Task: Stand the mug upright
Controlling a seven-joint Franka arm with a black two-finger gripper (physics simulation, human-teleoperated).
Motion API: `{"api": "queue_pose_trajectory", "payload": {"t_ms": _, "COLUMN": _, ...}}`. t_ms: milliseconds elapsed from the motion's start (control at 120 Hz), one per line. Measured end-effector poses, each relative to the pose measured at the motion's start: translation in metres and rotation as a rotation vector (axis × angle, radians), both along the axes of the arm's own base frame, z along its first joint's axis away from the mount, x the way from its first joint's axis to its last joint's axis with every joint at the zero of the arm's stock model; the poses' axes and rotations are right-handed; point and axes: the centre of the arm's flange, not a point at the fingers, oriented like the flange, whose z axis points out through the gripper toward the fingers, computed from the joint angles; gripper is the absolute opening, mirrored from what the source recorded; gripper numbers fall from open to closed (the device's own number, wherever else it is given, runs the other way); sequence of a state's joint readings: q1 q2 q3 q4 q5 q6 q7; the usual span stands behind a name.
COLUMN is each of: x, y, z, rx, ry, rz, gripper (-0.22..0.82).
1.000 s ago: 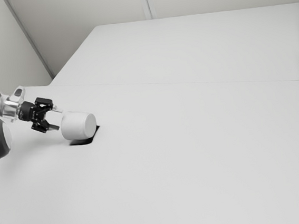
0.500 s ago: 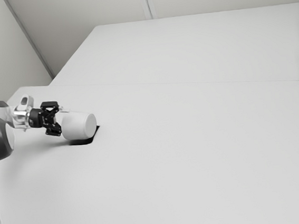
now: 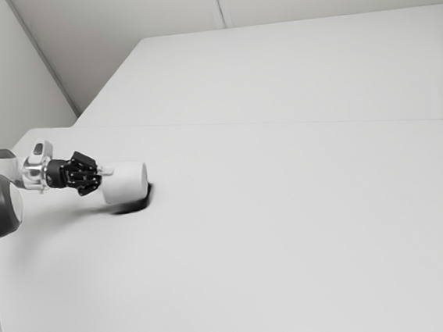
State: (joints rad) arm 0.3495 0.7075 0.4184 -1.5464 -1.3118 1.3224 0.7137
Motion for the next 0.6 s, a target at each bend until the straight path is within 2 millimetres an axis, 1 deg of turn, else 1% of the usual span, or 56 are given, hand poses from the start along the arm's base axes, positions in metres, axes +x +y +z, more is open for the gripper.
{"api": "queue_pose_trajectory", "payload": {"t_ms": 125, "x": 0.003, "y": -0.001, "z": 0.004, "rx": 0.012, "ry": -0.013, "rz": -0.002, "gripper": -0.14}}
{"api": "queue_pose_trajectory", "payload": {"t_ms": 167, "x": 0.005, "y": -0.001, "z": 0.009, "rx": 0.018, "ry": -0.022, "rz": -0.002, "gripper": -0.15}}
{"api": "queue_pose_trajectory", "payload": {"t_ms": 192, "x": 0.006, "y": -0.001, "z": 0.015, "rx": 0.025, "ry": -0.031, "rz": -0.003, "gripper": -0.16}}
{"api": "queue_pose_trajectory", "payload": {"t_ms": 233, "x": 0.007, "y": -0.001, "z": 0.031, "rx": 0.040, "ry": -0.054, "rz": -0.004, "gripper": -0.16}}
{"api": "queue_pose_trajectory", "payload": {"t_ms": 258, "x": 0.009, "y": -0.002, "z": 0.044, "rx": 0.054, "ry": -0.072, "rz": -0.009, "gripper": -0.17}}
{"api": "queue_pose_trajectory", "payload": {"t_ms": 300, "x": 0.012, "y": -0.008, "z": 0.071, "rx": 0.088, "ry": -0.105, "rz": -0.022, "gripper": -0.18}}
{"api": "queue_pose_trajectory", "payload": {"t_ms": 325, "x": 0.014, "y": -0.014, "z": 0.091, "rx": 0.117, "ry": -0.127, "rz": -0.035, "gripper": -0.18}}
{"api": "queue_pose_trajectory", "payload": {"t_ms": 367, "x": 0.018, "y": -0.030, "z": 0.128, "rx": 0.187, "ry": -0.164, "rz": -0.076, "gripper": -0.18}}
{"api": "queue_pose_trajectory", "payload": {"t_ms": 408, "x": 0.019, "y": -0.052, "z": 0.165, "rx": 0.283, "ry": -0.192, "rz": -0.141, "gripper": -0.18}}
{"api": "queue_pose_trajectory", "payload": {"t_ms": 450, "x": 0.020, "y": -0.072, "z": 0.188, "rx": 0.388, "ry": -0.199, "rz": -0.209, "gripper": -0.18}}
{"api": "queue_pose_trajectory", "payload": {"t_ms": 508, "x": 0.026, "y": -0.097, "z": 0.201, "rx": 0.535, "ry": -0.183, "rz": -0.308, "gripper": -0.18}}
{"api": "queue_pose_trajectory", "payload": {"t_ms": 600, "x": 0.043, "y": -0.147, "z": 0.208, "rx": 0.759, "ry": -0.164, "rz": -0.472, "gripper": -0.18}}
